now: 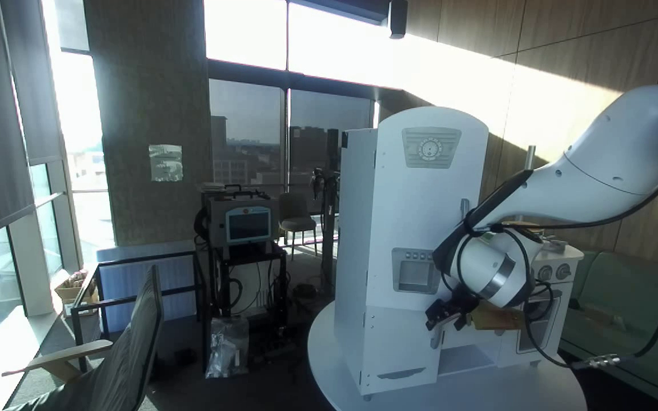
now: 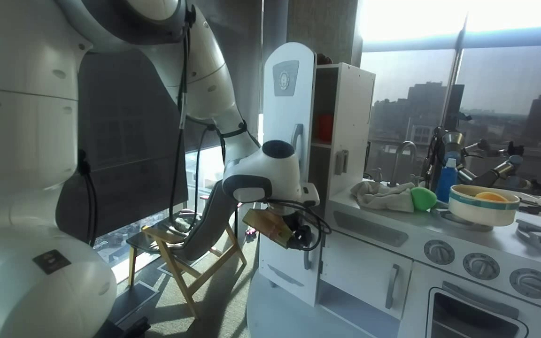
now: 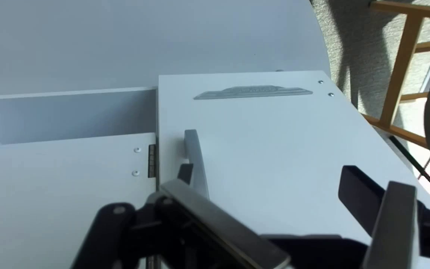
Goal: Close the cabinet door on the left and open the cabinet door on the lower right
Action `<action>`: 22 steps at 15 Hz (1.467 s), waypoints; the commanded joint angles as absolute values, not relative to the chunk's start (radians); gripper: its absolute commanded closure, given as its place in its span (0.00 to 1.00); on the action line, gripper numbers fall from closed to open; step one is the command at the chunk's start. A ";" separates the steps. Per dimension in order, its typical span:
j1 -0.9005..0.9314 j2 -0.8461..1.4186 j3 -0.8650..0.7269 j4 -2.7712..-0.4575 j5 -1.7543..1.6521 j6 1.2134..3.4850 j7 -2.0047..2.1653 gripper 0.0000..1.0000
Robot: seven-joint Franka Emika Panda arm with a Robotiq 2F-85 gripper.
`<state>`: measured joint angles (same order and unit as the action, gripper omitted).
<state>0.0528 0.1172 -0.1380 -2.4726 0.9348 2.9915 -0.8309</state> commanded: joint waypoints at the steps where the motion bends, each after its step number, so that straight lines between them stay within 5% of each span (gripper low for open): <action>1: 0.014 0.144 -0.104 -2.387 1.147 3.009 -0.981 0.00; 22: -0.013 0.303 -0.140 -2.169 1.832 3.011 -1.423 0.00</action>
